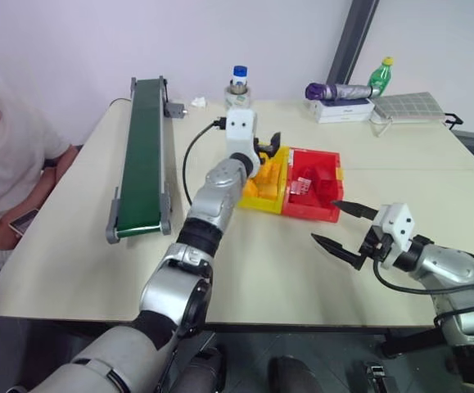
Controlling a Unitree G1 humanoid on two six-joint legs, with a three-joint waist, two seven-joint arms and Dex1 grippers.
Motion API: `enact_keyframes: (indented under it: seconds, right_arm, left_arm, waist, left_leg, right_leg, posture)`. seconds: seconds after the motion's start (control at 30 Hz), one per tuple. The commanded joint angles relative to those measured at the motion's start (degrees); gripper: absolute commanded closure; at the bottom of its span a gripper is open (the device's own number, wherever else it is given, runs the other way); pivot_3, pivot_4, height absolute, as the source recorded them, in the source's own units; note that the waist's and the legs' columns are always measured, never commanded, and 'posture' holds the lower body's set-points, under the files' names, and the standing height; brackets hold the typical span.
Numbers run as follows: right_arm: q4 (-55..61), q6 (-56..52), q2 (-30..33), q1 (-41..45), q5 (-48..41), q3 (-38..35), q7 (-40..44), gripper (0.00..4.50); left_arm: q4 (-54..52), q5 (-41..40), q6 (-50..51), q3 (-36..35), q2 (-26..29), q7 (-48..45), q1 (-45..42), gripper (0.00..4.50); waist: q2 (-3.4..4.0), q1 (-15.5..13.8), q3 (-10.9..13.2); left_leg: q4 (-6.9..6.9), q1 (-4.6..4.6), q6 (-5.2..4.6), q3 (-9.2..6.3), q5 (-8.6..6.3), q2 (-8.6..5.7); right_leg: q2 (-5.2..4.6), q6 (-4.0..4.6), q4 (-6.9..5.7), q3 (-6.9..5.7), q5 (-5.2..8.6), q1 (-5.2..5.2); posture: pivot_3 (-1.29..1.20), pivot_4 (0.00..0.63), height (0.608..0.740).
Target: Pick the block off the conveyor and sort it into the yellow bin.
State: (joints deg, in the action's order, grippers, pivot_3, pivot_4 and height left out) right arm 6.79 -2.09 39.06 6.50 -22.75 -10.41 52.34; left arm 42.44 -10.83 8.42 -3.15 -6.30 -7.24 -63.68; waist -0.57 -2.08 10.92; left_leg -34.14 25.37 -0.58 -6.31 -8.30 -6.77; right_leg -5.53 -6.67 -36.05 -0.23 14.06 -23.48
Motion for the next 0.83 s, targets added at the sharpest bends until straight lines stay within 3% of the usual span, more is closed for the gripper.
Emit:
enact_keyframes:
  seconds: [0.03, 0.2, 0.3, 0.4, 0.47, 0.63, 0.83]
  right_arm:
    - [3.1, 0.2, 0.5, -0.5, -0.8, -2.1, -0.6, 0.00]
    - [3.3, 0.2, 0.3, -0.9, -0.8, -2.1, -0.7, 0.00]
    - [2.5, 0.4, 0.3, -0.6, -0.9, -1.8, -0.1, 0.00]
    - [1.4, 0.2, 0.5, 1.0, -0.9, -1.3, 0.7, 0.00]
    - [0.6, 0.3, 0.5, 1.9, -0.9, -0.9, 1.3, 0.00]
    - [-1.0, 0.6, 0.2, 3.0, -0.9, -0.3, 2.6, 0.00]
    - [-3.0, 0.8, 0.2, 4.9, -0.7, 0.2, 3.9, 0.00]
  left_arm:
    - [-3.9, -1.8, -1.7, -0.9, 1.3, -4.6, 0.3, 0.08]
    - [-20.5, -3.0, 4.3, 0.5, 7.0, -10.3, 10.8, 0.08]
    - [-39.2, -11.2, 17.0, 1.9, 14.5, -20.2, 21.5, 0.08]
    - [-58.2, -17.6, 20.9, 0.9, 25.3, -29.1, 32.8, 0.08]
    - [-65.2, -21.1, 23.4, -2.1, 31.2, -32.0, 38.5, 0.08]
    - [-64.4, -21.0, 24.4, -10.2, 42.5, -34.4, 46.7, 0.08]
    - [-58.9, -18.1, 19.8, -14.1, 47.0, -35.1, 50.8, 0.08]
  waist:
    - [0.00, 0.0, 0.0]
    - [0.03, 0.5, 0.0]
    - [0.05, 1.8, 0.0]
    - [0.06, 2.2, 0.0]
    - [0.10, 2.4, 0.0]
    - [0.16, 2.2, -0.1]
    - [0.17, 1.7, -0.1]
  left_leg:
    - [0.00, 0.00, 0.00, 0.00, 0.00, 0.00]
    - [0.01, -0.01, 0.00, -0.01, 0.00, 0.01]
    - [0.04, -0.03, 0.00, -0.02, 0.00, 0.03]
    - [0.09, -0.01, 0.00, -0.04, 0.01, 0.07]
    - [0.09, -0.02, 0.00, -0.03, 0.01, 0.09]
    - [0.11, -0.10, 0.02, -0.05, -0.01, 0.15]
    - [0.28, -0.02, 0.03, 0.05, -0.02, 0.22]
  right_leg:
    - [0.00, 0.00, 0.00, 0.00, 0.00, 0.00]
    - [0.02, 0.01, -0.02, 0.01, -0.01, -0.01]
    - [0.03, 0.01, -0.06, 0.04, -0.01, -0.04]
    - [0.05, 0.09, -0.08, 0.07, 0.02, -0.10]
    - [0.04, 0.28, -0.08, 0.13, 0.11, -0.09]
    - [0.04, 0.42, -0.08, 0.15, 0.07, 0.04]
    - [0.00, 0.50, -0.09, 0.16, 0.07, -0.13]
  posture:
    - [0.00, 0.150, 0.740]
    - [0.00, 0.150, 0.740]
    - [0.00, 0.150, 0.740]
    - [0.00, 0.150, 0.740]
    - [0.00, 0.150, 0.740]
    - [0.00, 0.150, 0.740]
    - [0.00, 0.150, 0.740]
